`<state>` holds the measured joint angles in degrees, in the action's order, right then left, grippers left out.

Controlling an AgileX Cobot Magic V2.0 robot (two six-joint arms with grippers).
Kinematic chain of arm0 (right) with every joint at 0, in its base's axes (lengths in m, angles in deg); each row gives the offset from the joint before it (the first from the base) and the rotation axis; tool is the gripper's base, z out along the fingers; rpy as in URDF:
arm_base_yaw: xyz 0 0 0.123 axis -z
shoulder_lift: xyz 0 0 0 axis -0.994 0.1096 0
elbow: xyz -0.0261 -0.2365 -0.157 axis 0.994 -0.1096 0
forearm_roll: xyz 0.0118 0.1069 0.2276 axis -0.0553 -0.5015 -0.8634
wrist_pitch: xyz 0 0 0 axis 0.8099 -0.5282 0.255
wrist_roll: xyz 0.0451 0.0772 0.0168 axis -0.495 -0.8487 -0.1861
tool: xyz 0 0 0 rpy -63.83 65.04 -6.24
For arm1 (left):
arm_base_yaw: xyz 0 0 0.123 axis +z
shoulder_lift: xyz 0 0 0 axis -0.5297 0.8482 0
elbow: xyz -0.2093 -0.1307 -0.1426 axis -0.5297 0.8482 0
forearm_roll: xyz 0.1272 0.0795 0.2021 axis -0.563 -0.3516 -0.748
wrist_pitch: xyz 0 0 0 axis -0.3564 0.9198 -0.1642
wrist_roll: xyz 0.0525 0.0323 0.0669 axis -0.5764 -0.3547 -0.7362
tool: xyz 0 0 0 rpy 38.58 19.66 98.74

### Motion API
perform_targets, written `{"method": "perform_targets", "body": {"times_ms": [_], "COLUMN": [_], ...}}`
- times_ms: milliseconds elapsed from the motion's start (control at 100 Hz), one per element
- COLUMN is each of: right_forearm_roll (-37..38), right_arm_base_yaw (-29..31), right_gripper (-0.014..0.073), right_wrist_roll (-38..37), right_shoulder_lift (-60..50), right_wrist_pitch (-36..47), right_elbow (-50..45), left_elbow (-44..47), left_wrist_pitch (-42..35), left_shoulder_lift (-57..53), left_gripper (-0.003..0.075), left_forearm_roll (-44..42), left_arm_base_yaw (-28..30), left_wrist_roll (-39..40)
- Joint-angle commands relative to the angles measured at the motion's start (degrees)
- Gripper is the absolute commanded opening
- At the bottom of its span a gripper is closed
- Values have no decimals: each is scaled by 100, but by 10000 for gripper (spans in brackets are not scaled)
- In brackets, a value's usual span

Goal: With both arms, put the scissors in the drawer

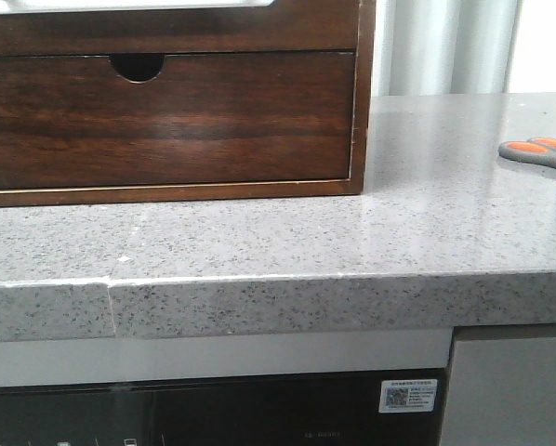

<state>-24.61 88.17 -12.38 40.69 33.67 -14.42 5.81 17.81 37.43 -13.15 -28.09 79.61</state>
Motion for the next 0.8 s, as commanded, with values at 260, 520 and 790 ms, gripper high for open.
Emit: {"method": "perform_targets", "body": {"times_ms": [260,520,790], "right_forearm_roll": [4,-59,-59], "right_arm_base_yaw": [29,29,29], "right_gripper": [-106,-106,-106], "right_wrist_roll": [54,54,54], "right_shoulder_lift": [-119,-119,-119], "right_wrist_pitch": [217,1390,1619], "right_elbow": [-74,-74,-74], "left_elbow": [96,96,96], "left_wrist_pitch": [-471,-634,-921], "left_shoulder_lift": [-186,-186,-186], "left_gripper": [4,4,4], "left_forearm_roll": [-52,-52,-52], "left_arm_base_yaw": [-3,-3,-3], "left_wrist_roll": [42,42,42]}}
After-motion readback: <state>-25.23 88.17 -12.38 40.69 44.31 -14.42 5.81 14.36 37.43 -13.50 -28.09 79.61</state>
